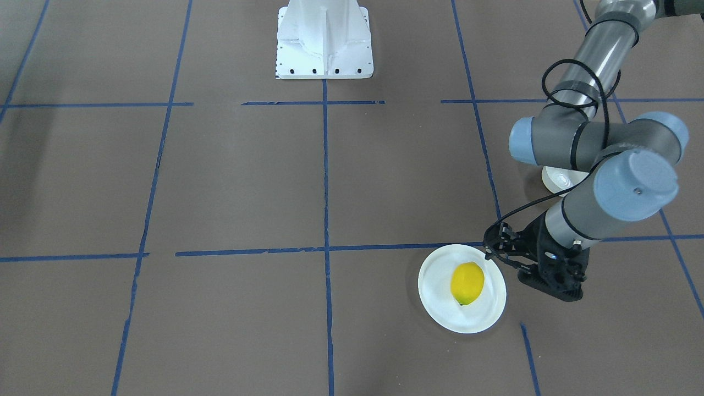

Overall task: Move lemon from plate to bowl
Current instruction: 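Reach the left gripper over the yellow lemon on the white plate, then lower the left gripper and close it around the lemon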

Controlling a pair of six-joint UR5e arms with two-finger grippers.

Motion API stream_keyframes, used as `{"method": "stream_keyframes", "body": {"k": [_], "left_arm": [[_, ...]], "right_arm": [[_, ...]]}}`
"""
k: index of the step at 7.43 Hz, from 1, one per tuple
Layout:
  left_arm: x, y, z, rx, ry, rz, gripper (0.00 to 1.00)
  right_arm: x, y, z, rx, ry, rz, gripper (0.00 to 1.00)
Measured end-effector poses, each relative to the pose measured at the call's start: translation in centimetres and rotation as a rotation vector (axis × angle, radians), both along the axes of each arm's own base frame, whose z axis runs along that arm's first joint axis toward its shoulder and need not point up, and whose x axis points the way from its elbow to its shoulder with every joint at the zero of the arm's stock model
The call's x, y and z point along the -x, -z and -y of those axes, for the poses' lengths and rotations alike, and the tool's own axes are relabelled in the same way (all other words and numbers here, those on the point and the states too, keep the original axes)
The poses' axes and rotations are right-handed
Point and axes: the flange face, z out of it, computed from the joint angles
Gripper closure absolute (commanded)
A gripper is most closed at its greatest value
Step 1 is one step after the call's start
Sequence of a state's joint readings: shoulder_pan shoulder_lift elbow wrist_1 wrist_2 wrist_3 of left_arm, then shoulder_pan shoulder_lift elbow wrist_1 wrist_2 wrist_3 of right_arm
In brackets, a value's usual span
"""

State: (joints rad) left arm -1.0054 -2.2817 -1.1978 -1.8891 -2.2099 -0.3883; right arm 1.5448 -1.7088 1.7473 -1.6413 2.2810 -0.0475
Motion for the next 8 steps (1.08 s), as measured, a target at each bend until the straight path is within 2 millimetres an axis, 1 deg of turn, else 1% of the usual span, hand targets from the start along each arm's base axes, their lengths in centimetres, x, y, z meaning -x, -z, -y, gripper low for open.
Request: {"method": "stream_keyframes", "body": {"k": [1, 2, 3, 5, 8], "left_arm": [[-2.2, 0.2, 1.4, -0.007, 0.023, 0.012, 0.00], [-3.9, 0.1, 2.0, -0.006, 0.036, 0.009, 0.00], [-5.1, -0.1, 2.0, -0.001, 0.042, 0.003, 0.00], [-6.5, -0.4, 1.4, 0.010, 0.038, -0.002, 0.00], [-8.0, -0.8, 0.4, 0.020, 0.033, -0.010, 0.00]], "right_arm": [[0.0, 0.0, 0.0, 0.000, 0.000, 0.000, 0.00], [0.0, 0.0, 0.0, 0.000, 0.000, 0.000, 0.00], [0.0, 0.0, 0.0, 0.000, 0.000, 0.000, 0.00], [0.0, 0.0, 0.0, 0.000, 0.000, 0.000, 0.00], [0.0, 0.0, 0.0, 0.000, 0.000, 0.000, 0.00]]}}
